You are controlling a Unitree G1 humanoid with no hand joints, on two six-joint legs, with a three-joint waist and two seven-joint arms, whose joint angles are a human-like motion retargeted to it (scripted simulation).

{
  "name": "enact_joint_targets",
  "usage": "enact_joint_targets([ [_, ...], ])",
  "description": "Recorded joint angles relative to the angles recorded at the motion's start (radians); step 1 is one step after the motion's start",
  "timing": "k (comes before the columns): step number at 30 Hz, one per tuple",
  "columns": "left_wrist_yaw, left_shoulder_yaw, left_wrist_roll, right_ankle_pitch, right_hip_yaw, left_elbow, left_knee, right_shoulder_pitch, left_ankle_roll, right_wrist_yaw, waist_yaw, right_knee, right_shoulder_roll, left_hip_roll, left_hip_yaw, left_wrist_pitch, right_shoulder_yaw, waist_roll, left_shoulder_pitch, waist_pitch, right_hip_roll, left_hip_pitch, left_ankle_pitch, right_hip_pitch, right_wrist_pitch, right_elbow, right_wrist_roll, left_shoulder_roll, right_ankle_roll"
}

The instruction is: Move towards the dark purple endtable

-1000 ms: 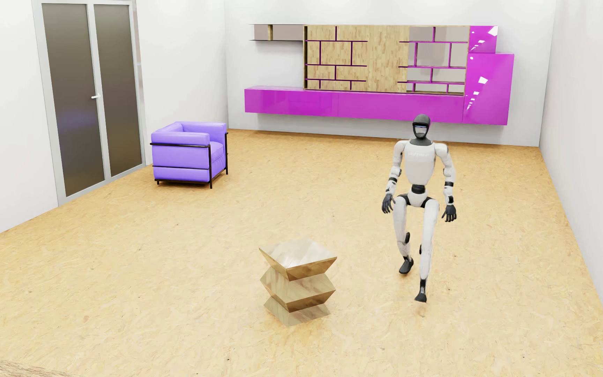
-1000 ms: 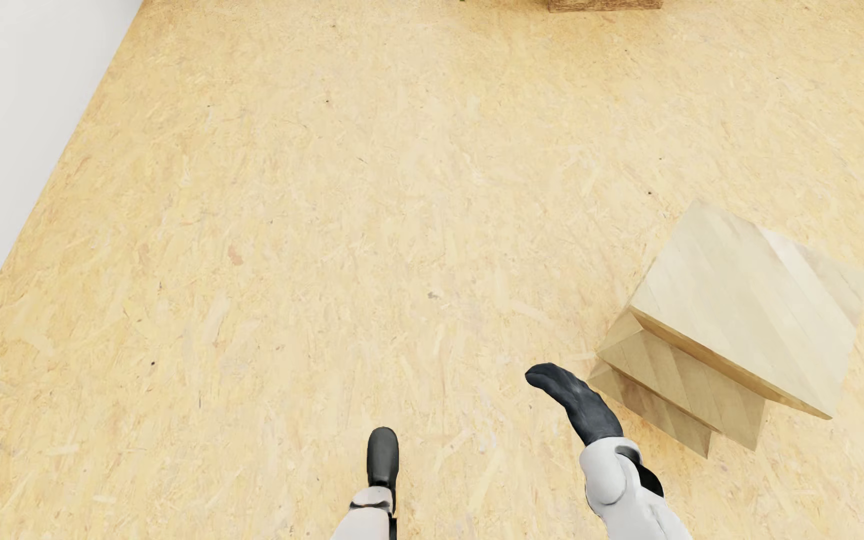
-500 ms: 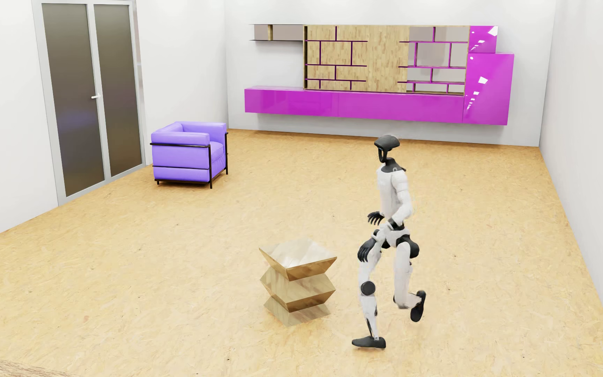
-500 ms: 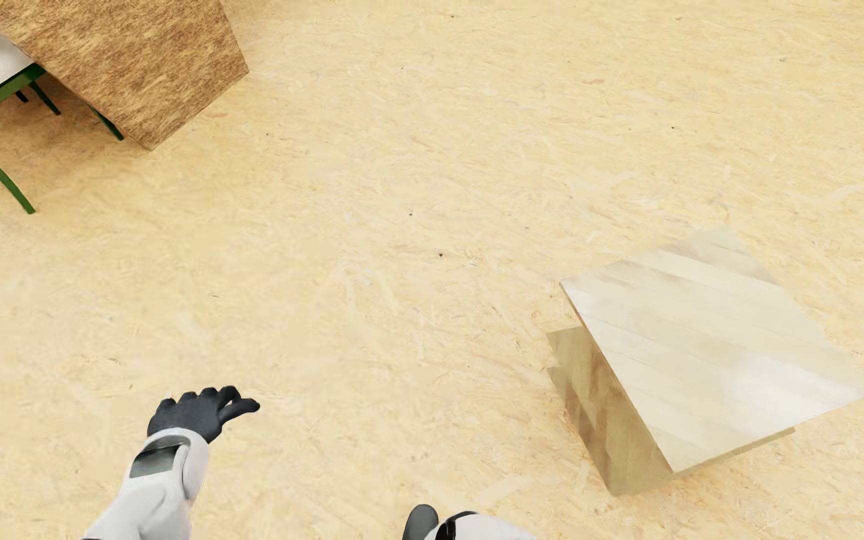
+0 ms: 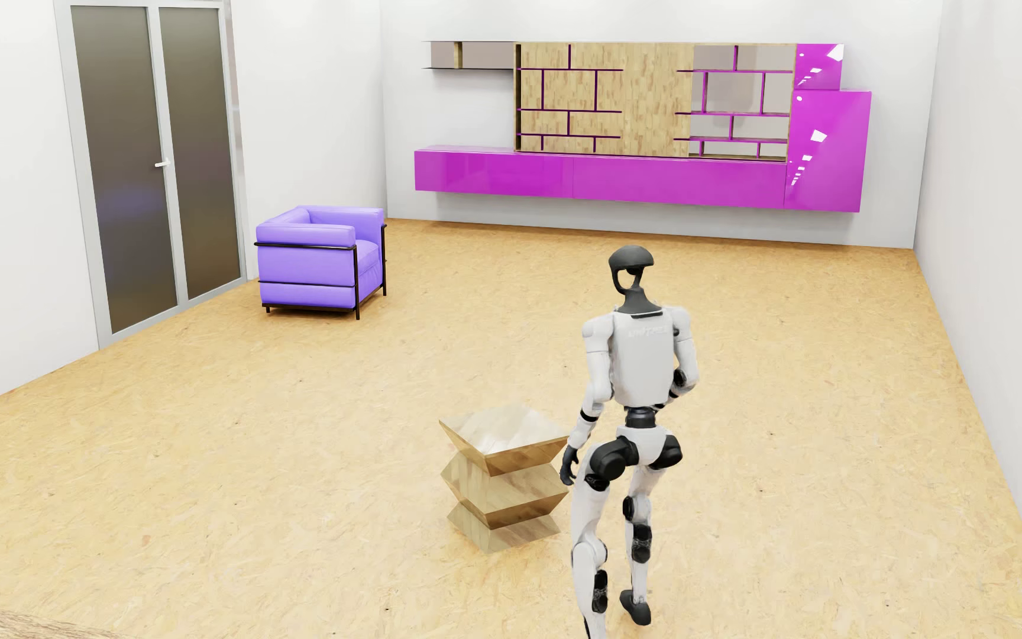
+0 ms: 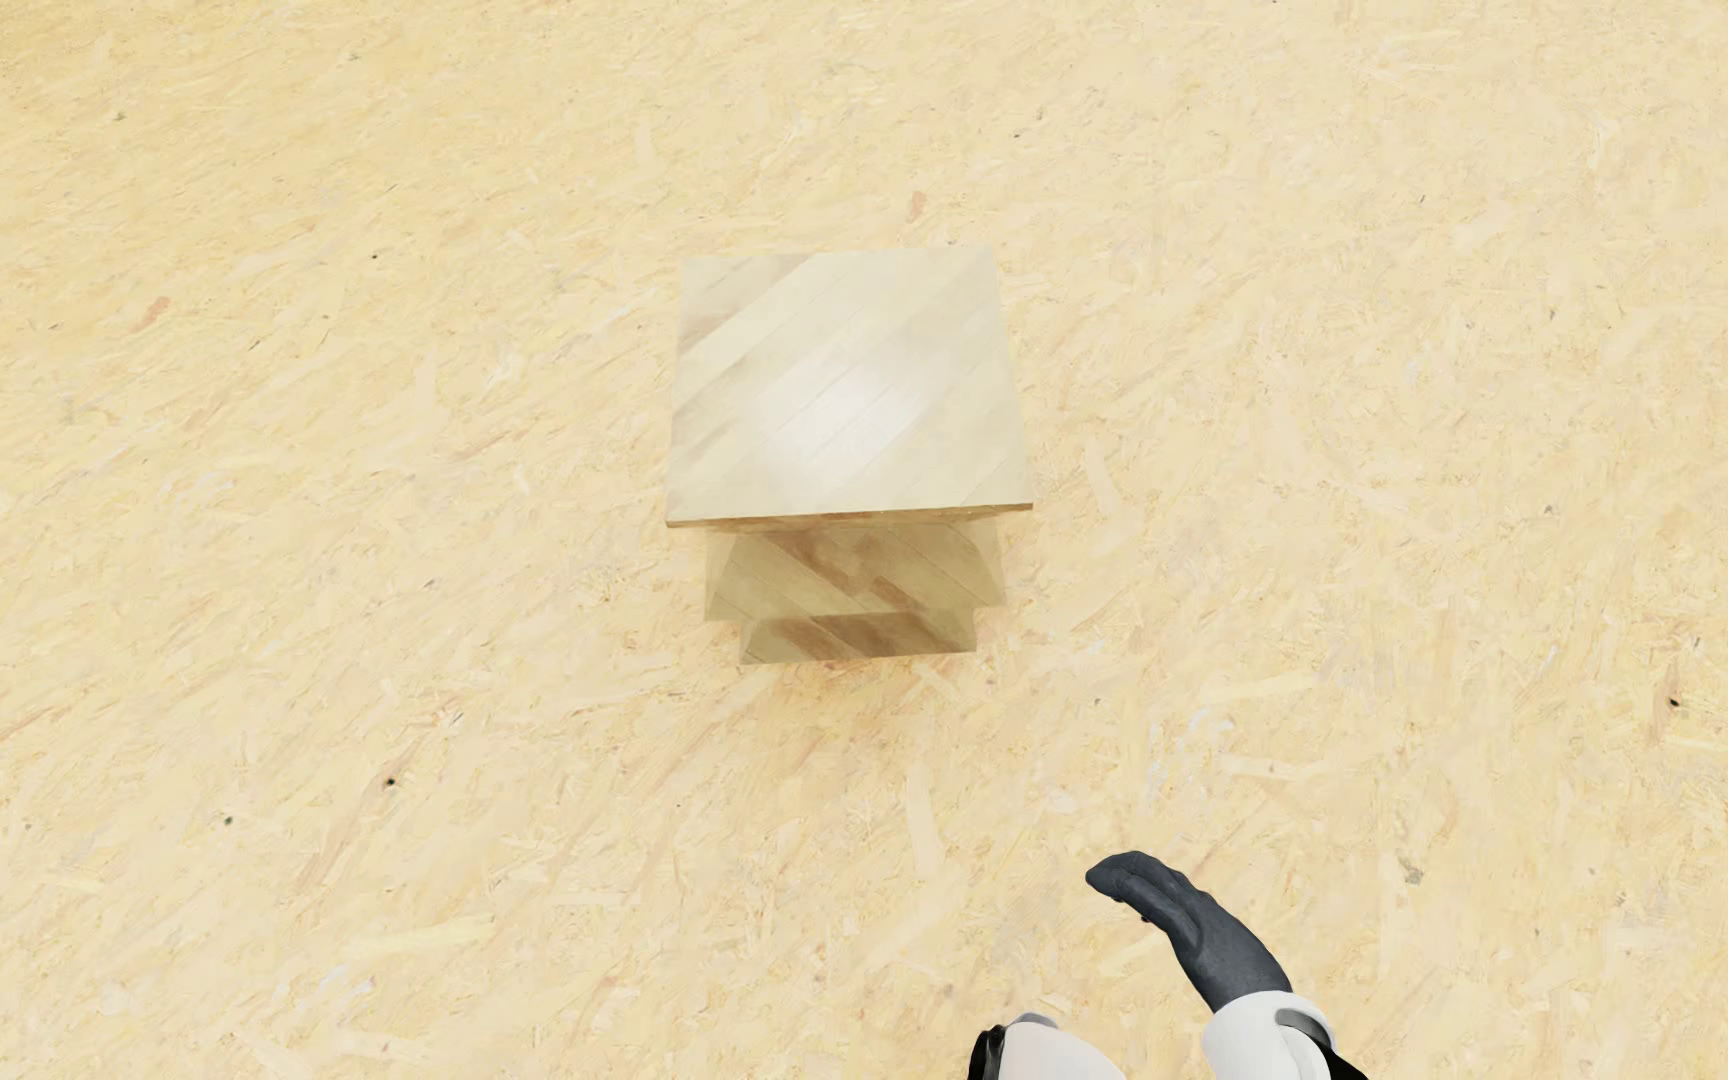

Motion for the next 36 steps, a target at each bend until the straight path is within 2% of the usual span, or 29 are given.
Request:
enact_joint_targets([
  [1,-0.012,-0.031,-0.013,-0.017,-0.046,-0.002,0.018,0.010,0.011,0.005,0.001,0.045,-0.005,-0.006,0.031,-0.049,-0.029,-0.002,-0.045,-0.005,-0.048,-0.014,0.002,0.030,0.016,0.040,0.030,0.015,-0.033],
  [2,0.004,-0.033,-0.037,-0.008,-0.125,-0.012,0.017,0.014,0.019,0.001,0.000,0.044,-0.006,-0.012,0.058,-0.076,-0.052,-0.006,-0.079,-0.010,-0.103,-0.016,0.009,0.095,0.040,0.096,0.052,0.024,-0.096],
  [3,0.036,-0.005,-0.066,0.011,-0.183,-0.026,0.007,0.019,0.027,-0.006,-0.002,-0.035,-0.006,-0.012,0.084,-0.093,-0.064,-0.009,-0.094,-0.017,-0.122,-0.006,0.015,0.184,0.068,0.156,0.061,0.036,0.022],
  [4,0.080,0.029,-0.084,-0.094,-0.179,-0.037,0.014,0.014,0.034,-0.012,-0.007,-0.182,-0.009,-0.013,0.112,-0.094,-0.062,-0.011,-0.106,-0.022,-0.084,0.005,0.006,0.264,0.104,0.218,0.056,0.036,0.049],
  [5,0.131,0.063,-0.101,-0.123,-0.175,-0.053,0.028,0.004,0.040,-0.019,-0.006,-0.294,-0.002,0.006,0.137,-0.089,-0.056,-0.010,-0.113,-0.025,-0.037,0.014,0.004,0.320,0.132,0.281,0.048,0.043,0.043],
  [8,0.279,0.194,-0.199,-0.031,-0.099,-0.060,0.201,-0.037,0.068,-0.048,0.009,-0.424,0.029,0.146,0.228,-0.071,-0.047,0.024,-0.068,-0.017,0.103,-0.008,0.051,0.365,0.204,0.484,0.056,0.039,0.016],
  [9,0.274,0.182,-0.221,-0.007,-0.076,-0.032,0.285,-0.044,0.081,-0.037,0.013,-0.462,0.028,0.200,0.239,-0.059,-0.031,0.036,-0.061,-0.012,0.143,-0.032,0.099,0.386,0.218,0.532,0.041,0.053,0.013],
  [10,0.221,0.130,-0.206,0.015,-0.059,0.008,0.371,-0.033,0.087,-0.045,0.017,-0.502,0.021,0.253,0.232,-0.052,-0.012,0.048,-0.064,-0.009,0.181,-0.062,0.152,0.412,0.198,0.553,0.019,0.083,0.009],
  [11,0.134,0.050,-0.177,0.032,-0.042,0.053,0.448,-0.021,0.100,-0.082,0.020,-0.528,0.020,0.298,0.218,-0.048,-0.012,0.061,-0.078,-0.006,0.212,-0.090,0.195,0.432,0.166,0.556,0.009,0.127,0.007],
  [12,0.048,-0.020,-0.143,0.042,-0.022,0.094,0.509,-0.004,0.098,-0.130,0.021,-0.539,0.024,0.331,0.206,-0.051,-0.036,0.072,-0.090,-0.003,0.233,-0.111,0.225,0.443,0.135,0.553,0.027,0.156,0.006],
  [13,-0.003,-0.057,-0.117,0.047,-0.002,0.123,0.546,0.014,0.094,-0.166,0.022,-0.541,0.031,0.341,0.179,-0.053,-0.073,0.081,-0.097,-0.001,0.247,-0.132,0.209,0.448,0.117,0.546,0.060,0.165,0.007],
  [14,0.004,-0.053,-0.110,0.051,0.015,0.135,0.551,0.030,0.105,-0.181,0.022,-0.544,0.037,0.319,0.131,-0.052,-0.106,0.088,-0.098,0.001,0.255,-0.151,0.156,0.454,0.111,0.537,0.091,0.151,0.010],
  [15,0.059,-0.014,-0.129,0.058,0.026,0.131,0.515,0.045,0.115,-0.175,0.019,-0.554,0.043,0.294,0.102,-0.054,-0.133,0.094,-0.093,0.001,0.259,-0.157,0.098,0.460,0.114,0.524,0.112,0.118,0.015],
  [17,0.183,0.064,-0.202,0.082,0.046,0.102,0.310,0.073,0.091,-0.121,0.014,-0.594,0.051,0.219,0.058,-0.080,-0.177,0.103,-0.085,-0.007,0.254,-0.124,0.064,0.477,0.139,0.501,0.131,0.032,0.028],
  [18,0.209,0.058,-0.211,0.092,0.053,0.091,0.205,0.085,0.128,-0.090,0.012,-0.612,0.050,0.189,0.075,-0.094,-0.188,0.108,-0.091,-0.013,0.247,-0.086,0.075,0.482,0.151,0.490,0.129,0.003,0.035],
  [21,0.171,-0.079,-0.132,0.100,0.065,0.099,-0.004,0.109,0.161,-0.060,0.010,-0.604,0.048,0.118,0.147,-0.103,-0.230,0.111,-0.163,-0.022,0.208,0.022,0.077,0.472,0.166,0.477,0.097,-0.030,0.055],
  [23,0.108,-0.160,-0.104,0.097,0.067,0.121,-0.079,0.102,0.171,-0.097,0.002,-0.584,0.090,0.067,0.157,-0.093,-0.341,0.100,-0.214,-0.026,0.168,0.053,0.113,0.463,0.203,0.486,0.125,-0.038,0.068],
  [25,0.074,-0.229,-0.095,0.087,0.053,0.131,-0.071,0.082,0.184,-0.118,-0.010,-0.572,0.135,0.036,0.140,-0.095,-0.423,0.089,-0.258,-0.026,0.135,0.042,0.108,0.462,0.210,0.485,0.153,-0.020,0.079],
  [26,0.074,-0.254,-0.101,0.083,0.046,0.143,-0.059,0.076,0.191,-0.112,-0.013,-0.566,0.144,0.025,0.130,-0.094,-0.424,0.085,-0.277,-0.026,0.120,0.036,0.101,0.463,0.198,0.484,0.139,-0.007,0.084],
  [28,0.080,-0.264,-0.131,0.084,0.051,0.172,-0.052,0.060,0.202,-0.077,-0.012,-0.557,0.142,0.006,0.134,-0.070,-0.377,0.079,-0.283,-0.025,0.100,0.043,0.089,0.463,0.174,0.492,0.075,0.016,0.095],
  [30,0.098,-0.235,-0.171,0.088,0.068,0.182,-0.055,0.032,0.212,-0.015,-0.004,-0.556,0.131,-0.004,0.152,-0.039,-0.323,0.076,-0.255,-0.026,0.091,0.055,0.083,0.463,0.156,0.495,0.021,0.036,0.106],
  [32,0.128,-0.205,-0.214,0.089,0.083,0.198,-0.055,0.013,0.219,0.004,0.005,-0.555,0.118,-0.009,0.167,-0.023,-0.292,0.072,-0.216,-0.027,0.087,0.061,0.076,0.462,0.142,0.477,-0.018,0.054,0.114],
  [34,0.127,-0.198,-0.243,0.090,0.091,0.231,-0.052,-0.006,0.224,-0.023,0.011,-0.554,0.125,-0.014,0.176,-0.001,-0.298,0.069,-0.179,-0.027,0.082,0.063,0.070,0.462,0.144,0.458,-0.007,0.071,0.121],
  [36,0.093,-0.223,-0.250,0.092,0.088,0.286,-0.051,-0.002,0.230,-0.042,0.016,-0.560,0.121,-0.019,0.174,0.023,-0.315,0.067,-0.166,-0.029,0.077,0.062,0.064,0.466,0.134,0.443,0.019,0.086,0.128],
])
